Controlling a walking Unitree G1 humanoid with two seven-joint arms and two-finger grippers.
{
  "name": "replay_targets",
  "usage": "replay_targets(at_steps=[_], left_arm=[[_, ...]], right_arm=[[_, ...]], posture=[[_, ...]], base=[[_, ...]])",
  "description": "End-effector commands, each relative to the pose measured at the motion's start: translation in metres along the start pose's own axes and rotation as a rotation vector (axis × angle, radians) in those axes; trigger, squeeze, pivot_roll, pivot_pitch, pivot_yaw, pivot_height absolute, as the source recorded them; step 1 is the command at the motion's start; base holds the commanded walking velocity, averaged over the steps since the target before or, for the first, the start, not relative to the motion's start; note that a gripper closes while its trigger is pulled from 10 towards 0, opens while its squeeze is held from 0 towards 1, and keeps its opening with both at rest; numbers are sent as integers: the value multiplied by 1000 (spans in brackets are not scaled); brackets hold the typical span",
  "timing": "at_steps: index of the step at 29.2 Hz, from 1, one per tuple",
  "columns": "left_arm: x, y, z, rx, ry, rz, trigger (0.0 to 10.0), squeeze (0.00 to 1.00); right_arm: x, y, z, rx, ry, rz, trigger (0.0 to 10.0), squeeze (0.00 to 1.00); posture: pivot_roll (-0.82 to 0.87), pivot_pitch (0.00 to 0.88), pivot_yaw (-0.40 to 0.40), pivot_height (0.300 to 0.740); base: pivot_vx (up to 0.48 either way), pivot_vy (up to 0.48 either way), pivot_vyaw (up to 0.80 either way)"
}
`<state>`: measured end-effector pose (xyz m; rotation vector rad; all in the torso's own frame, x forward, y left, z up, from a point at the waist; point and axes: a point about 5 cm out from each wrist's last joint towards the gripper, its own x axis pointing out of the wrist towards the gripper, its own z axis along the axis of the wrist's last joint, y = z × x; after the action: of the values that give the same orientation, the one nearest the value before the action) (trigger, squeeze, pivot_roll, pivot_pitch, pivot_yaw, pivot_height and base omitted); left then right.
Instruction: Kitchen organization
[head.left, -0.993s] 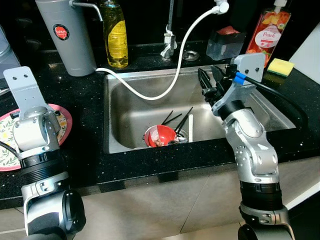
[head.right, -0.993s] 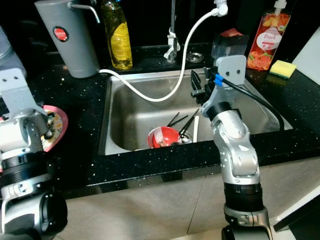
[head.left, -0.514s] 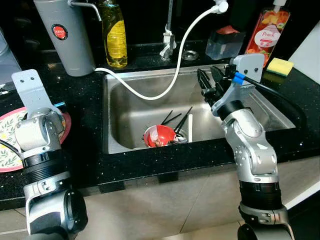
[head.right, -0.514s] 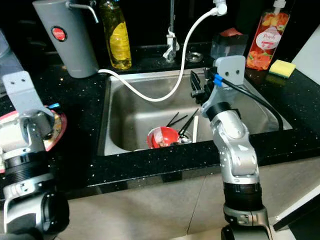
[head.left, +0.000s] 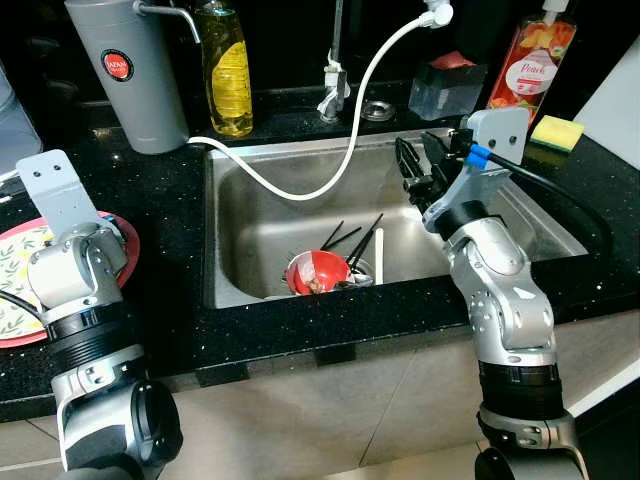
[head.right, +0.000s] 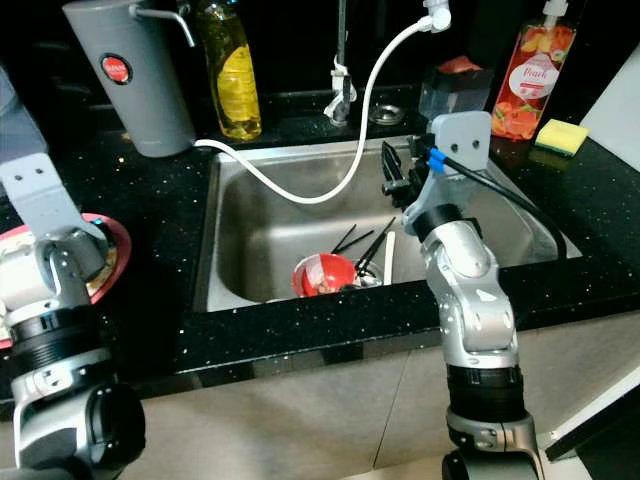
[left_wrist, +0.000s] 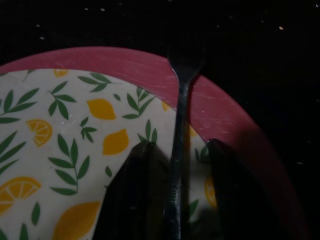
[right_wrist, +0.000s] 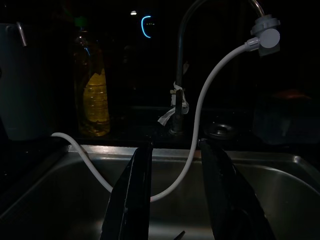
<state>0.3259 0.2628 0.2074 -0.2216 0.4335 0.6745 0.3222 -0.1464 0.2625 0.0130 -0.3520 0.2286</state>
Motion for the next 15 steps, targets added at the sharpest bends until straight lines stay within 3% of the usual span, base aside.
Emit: replay_targets(at_steps=[1, 7, 10, 14, 15], left_arm=[[5, 1, -19, 10, 80, 16, 0, 0], [4, -1, -17, 4, 71, 8, 0, 0], [2, -4, -8, 9, 5, -15, 0, 0], [-12, -28, 19, 54, -182, -184, 0, 0], [-18, -35, 27, 61, -232, -241, 10000, 0]], right_arm=[[2, 1, 1, 8, -9, 5, 10000, 0], [2, 1, 1, 8, -10, 6, 10000, 0], [2, 1, 2, 7, -11, 5, 10000, 0], [3, 1, 2, 6, -12, 5, 10000, 0], [3, 1, 2, 6, -14, 6, 10000, 0]], posture=[[80, 12, 12, 740], [80, 12, 12, 740], [80, 12, 12, 740], [75, 5, 13, 740], [76, 3, 12, 740]], base=[[0, 0, 0], [0, 0, 0], [0, 0, 0], [0, 0, 0], [0, 0, 0]])
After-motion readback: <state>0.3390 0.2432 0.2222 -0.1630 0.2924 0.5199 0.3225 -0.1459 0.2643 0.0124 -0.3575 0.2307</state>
